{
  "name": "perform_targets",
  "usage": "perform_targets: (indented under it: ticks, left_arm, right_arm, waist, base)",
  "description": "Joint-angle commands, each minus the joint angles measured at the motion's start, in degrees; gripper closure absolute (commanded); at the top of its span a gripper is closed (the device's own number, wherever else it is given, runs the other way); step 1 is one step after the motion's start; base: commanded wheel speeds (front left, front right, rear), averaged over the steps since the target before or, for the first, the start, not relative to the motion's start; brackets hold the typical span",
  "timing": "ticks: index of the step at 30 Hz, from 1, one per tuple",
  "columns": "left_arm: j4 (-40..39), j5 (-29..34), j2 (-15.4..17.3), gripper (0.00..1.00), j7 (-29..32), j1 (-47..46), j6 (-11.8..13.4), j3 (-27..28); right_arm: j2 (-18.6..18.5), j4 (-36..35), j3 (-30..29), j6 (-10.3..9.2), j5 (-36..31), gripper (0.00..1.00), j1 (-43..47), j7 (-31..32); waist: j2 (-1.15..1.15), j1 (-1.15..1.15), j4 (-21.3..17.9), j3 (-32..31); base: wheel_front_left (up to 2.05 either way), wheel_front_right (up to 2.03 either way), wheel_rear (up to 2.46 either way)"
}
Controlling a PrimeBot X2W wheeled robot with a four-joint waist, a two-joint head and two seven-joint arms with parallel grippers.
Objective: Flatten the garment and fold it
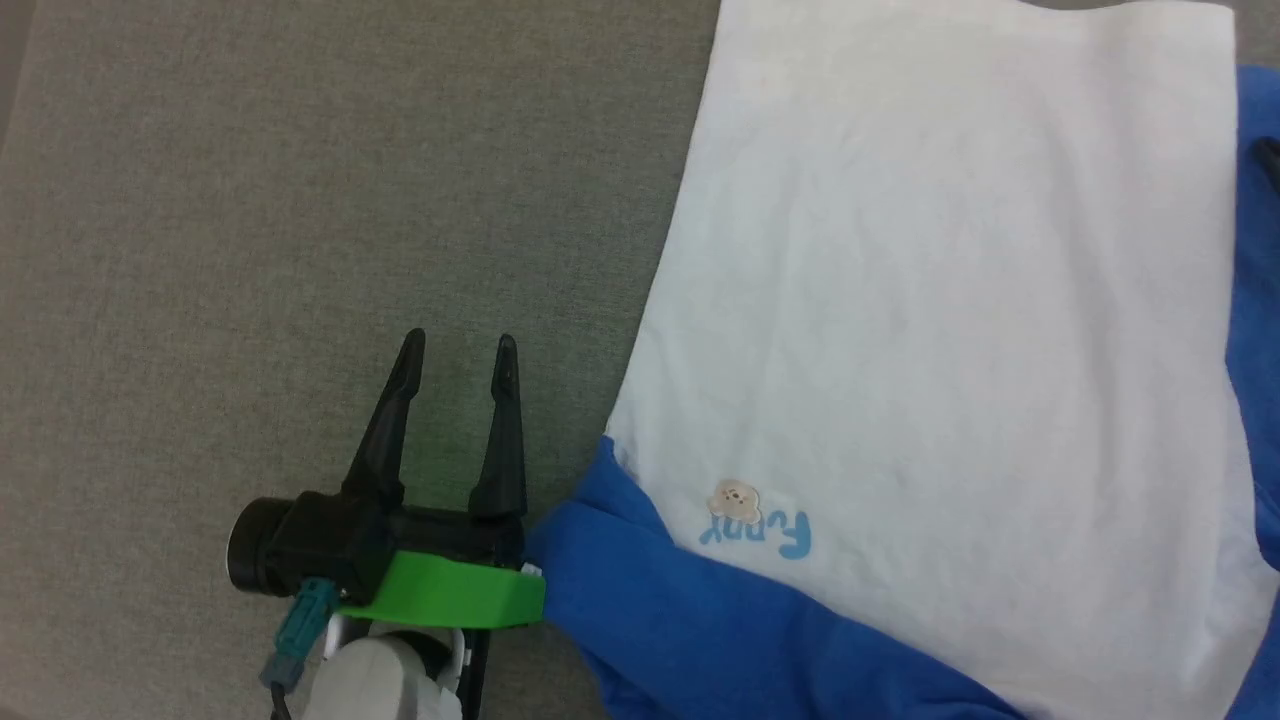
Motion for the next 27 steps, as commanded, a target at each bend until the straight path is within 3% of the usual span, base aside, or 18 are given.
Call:
perform_targets:
  ticks: [1, 4, 5, 7, 16, 27]
  left_arm:
    - [0.2, 0.9, -0.2, 0.0, -0.2, -1.2, -0.3, 0.2]
    - [0.4, 1.1, -0.4, 0.0, -0.2, -1.4, -0.6, 0.4]
    - [0.4, 1.2, -0.5, 0.0, -0.2, -1.5, -0.7, 0.4]
    - [0.5, 1.3, -0.6, 0.0, -0.2, -1.5, -0.9, 0.5]
    - [2.4, 1.3, -0.9, 0.0, -0.2, -1.2, -1.5, 1.5]
    - [5.1, 1.0, -0.9, 0.0, -0.2, 4.4, -2.3, 3.6]
  right_arm:
    - [-0.5, 0.6, 0.0, -0.08, 0.5, 0.0, 0.1, -0.2]
    - [-0.7, 1.5, -0.2, -0.08, 0.5, 0.0, 0.3, -0.3]
    - [-0.7, 1.7, -0.3, -0.08, 0.5, 0.11, 0.4, -0.3]
    - [-0.8, 1.9, -0.3, -0.08, 0.4, 1.0, 0.2, -0.7]
    - [0.1, 2.9, -4.7, -0.08, 0.2, 1.0, 1.6, -7.0]
    - [0.3, 2.8, -15.4, -0.08, -0.2, 1.0, 12.7, -10.6]
  waist:
    - [0.0, -0.01, 1.3, 1.3]
    - [0.0, -0.01, 1.7, 2.0]
    - [0.0, -0.01, 1.8, 2.2]
    - [0.0, -0.01, 1.9, 2.5]
    - [0.0, -0.01, -0.1, -1.4]
    - [0.0, -0.01, -2.5, -16.4]
  base:
    - [0.0, 0.0, 0.0]
    - [0.0, 0.0, 0.0]
    - [0.0, 0.0, 0.0]
    - [0.0, 0.0, 0.0]
    - [0.0, 0.0, 0.0]
    - [0.0, 0.0, 0.0]
